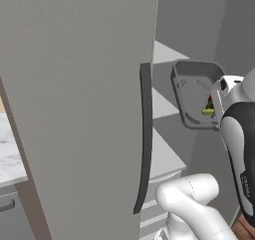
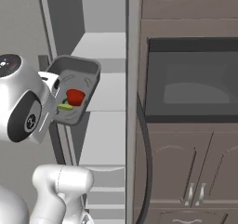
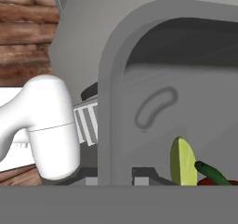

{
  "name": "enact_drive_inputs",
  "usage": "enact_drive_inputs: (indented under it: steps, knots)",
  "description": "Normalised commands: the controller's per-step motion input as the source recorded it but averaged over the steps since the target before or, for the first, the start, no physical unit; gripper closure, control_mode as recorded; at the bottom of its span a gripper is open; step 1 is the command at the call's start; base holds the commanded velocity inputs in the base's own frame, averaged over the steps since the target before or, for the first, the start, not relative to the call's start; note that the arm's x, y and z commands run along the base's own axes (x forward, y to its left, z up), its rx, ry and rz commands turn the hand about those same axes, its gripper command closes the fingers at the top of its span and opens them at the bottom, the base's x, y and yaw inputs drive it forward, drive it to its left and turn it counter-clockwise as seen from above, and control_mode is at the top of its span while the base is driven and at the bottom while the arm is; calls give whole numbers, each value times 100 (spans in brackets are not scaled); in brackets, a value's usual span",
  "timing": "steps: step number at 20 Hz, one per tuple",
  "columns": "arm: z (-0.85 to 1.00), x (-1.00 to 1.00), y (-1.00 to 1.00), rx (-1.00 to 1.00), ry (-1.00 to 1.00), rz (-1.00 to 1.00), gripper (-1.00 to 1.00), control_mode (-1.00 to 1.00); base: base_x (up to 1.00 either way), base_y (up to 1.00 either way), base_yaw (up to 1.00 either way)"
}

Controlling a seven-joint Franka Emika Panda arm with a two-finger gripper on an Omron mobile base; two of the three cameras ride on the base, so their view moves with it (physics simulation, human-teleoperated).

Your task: Take the bell pepper and lemon wedge out of the freezer and place them in the tupperware container on the counter. Then put the tupperware containing the vegetables back in the freezer.

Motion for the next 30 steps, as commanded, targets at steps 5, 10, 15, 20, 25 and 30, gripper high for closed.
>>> enact_drive_inputs:
  steps: [5, 10, 15, 20, 25, 30]
  knots:
    - [0, 0, 0, 0, 0, 0, 100, 100, 35, 0, 0]
    - [0, 0, 0, 0, 0, 0, 100, 100, 18, -10, 0]
    - [0, 0, 0, 0, 0, 0, 100, 100, 0, -2, 0]
    - [0, 0, 0, 0, 0, 0, 100, -100, 0, 0, 0]
    - [14, 1, 0, 0, 0, 0, 100, -100, 0, 0, 0]
    - [20, 14, 0, 0, 0, -1, 100, -100, 0, 0, 0]
